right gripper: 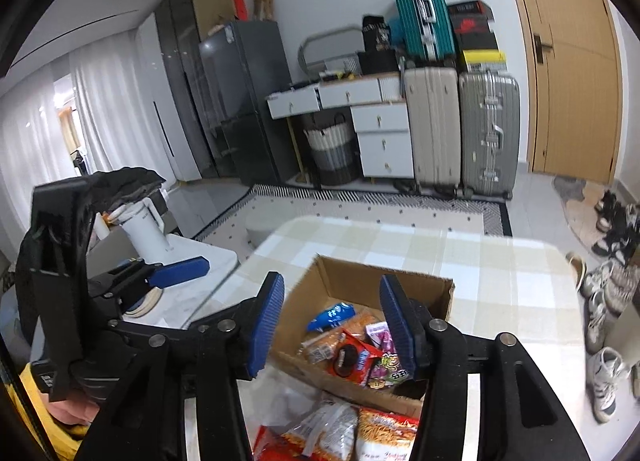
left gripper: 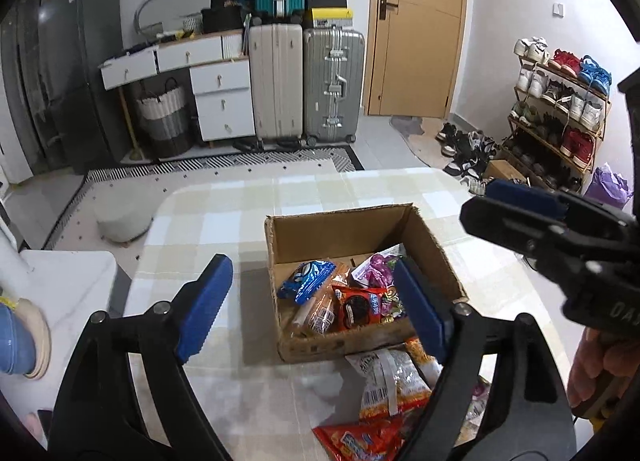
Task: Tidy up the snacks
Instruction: 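Move both open tools back toward the snack pile on the table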
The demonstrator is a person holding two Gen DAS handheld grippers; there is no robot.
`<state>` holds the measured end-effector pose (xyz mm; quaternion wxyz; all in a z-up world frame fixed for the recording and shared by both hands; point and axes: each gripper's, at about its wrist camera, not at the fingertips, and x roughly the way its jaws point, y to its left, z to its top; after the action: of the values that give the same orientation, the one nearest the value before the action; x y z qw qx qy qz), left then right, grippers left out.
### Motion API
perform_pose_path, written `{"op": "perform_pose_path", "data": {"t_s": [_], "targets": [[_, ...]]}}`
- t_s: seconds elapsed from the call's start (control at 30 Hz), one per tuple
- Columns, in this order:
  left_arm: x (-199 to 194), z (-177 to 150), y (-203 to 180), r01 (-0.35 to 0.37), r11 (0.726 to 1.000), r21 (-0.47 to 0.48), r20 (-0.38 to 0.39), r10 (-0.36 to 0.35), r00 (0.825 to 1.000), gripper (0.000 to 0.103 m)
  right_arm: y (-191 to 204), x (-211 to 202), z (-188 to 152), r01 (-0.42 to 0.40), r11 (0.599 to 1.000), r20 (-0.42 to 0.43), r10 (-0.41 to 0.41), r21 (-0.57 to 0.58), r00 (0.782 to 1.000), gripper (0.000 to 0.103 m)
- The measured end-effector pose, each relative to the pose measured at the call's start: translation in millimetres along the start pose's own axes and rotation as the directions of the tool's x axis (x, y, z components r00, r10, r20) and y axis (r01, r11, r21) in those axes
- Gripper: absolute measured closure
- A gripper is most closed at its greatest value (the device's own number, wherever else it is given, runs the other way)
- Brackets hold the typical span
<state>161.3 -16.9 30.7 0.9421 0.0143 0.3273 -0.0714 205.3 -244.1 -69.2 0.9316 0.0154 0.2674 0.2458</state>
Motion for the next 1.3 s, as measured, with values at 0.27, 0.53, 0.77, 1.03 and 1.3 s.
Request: {"op": "perform_pose_path", "data": {"t_s": [0.27,0.53,0.77,1.03,1.3], "targets": [[-86.6,-13.3,-8.4,-0.026,1.000,-0.015,0.106,0.027,0.994,0.001,47.4,-75.7,-5.2,-0.007,0.996,0.123,0.018,-0.088,0.992,0.025],[-167.4,-44.4,-7.8,-0.024,0.999,-0.028,0.203,0.029,0.979,0.001,68.9,-148.0,-38.2,-0.008,0.997,0.265,0.030,-0.083,0.964,0.003],[-190.7,-86.5,3.2,-0.011,0.999,-0.050,0.194,0.021,0.981,0.001,67.4,-189.7,-83.9,0.030,0.997,0.350,-0.003,-0.070,0.937,0.001],[-168.4,-134.5,11.3,0.023,0.998,-0.066,0.112,-0.015,0.994,0.001,48.8,-186.7,-119.4,0.042,0.999,0.319,-0.036,-0.013,0.947,0.001],[-140.5,-165.2,0.3,0.030,0.998,-0.053,0.075,-0.026,0.997,0.001,31.5,-166.5,-150.1,0.075,0.997,0.244,-0.078,0.021,0.967,0.001]]}}
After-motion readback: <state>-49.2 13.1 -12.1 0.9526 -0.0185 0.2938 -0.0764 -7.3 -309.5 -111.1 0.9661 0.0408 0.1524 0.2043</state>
